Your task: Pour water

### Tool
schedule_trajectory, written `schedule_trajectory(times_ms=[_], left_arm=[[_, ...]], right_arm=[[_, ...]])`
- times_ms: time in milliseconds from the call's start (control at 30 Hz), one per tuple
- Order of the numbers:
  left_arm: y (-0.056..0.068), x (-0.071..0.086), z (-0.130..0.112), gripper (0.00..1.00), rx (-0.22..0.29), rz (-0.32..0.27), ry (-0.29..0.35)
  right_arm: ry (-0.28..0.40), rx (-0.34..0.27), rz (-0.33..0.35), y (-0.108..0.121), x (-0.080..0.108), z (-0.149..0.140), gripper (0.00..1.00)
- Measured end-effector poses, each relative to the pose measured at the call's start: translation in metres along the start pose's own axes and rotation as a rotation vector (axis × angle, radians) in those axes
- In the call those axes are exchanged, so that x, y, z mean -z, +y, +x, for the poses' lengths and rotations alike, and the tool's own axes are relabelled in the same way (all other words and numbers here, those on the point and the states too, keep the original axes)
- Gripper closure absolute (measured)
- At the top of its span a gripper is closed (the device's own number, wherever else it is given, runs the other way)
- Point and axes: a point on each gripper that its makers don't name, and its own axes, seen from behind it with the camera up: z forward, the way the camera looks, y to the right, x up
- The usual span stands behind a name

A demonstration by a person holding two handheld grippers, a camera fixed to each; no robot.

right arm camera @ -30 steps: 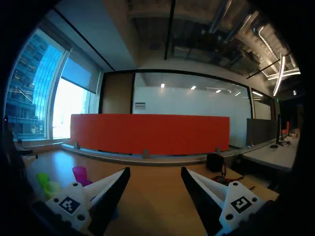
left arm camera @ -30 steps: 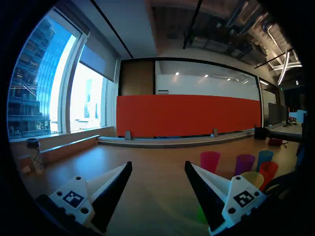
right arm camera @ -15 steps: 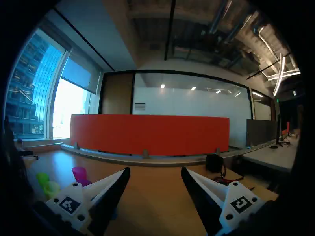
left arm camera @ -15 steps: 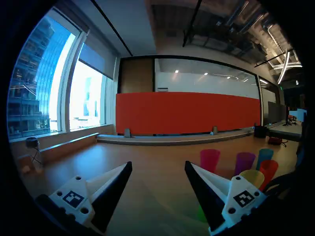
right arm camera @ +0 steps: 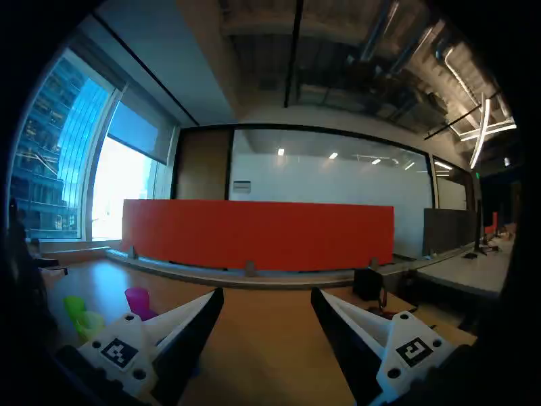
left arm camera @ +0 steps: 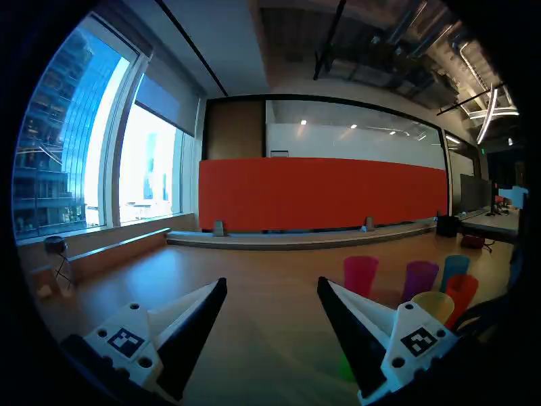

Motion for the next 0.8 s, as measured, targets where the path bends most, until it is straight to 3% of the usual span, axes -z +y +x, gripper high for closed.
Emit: schedule_trajectory(times_ms=[300,800], left_arm=[[0.0,0.0,0.0,0.01,0.0,0.0,0.0],[0.0,0.0,0.0,0.01,0.0,0.0,0.0]], right_arm=[[0.004,-0.006,0.016,0.005,0.0,-0.009,0.0],[0.002,-0.035,0.033,-0.004,-0.017,-0.035,0.0]])
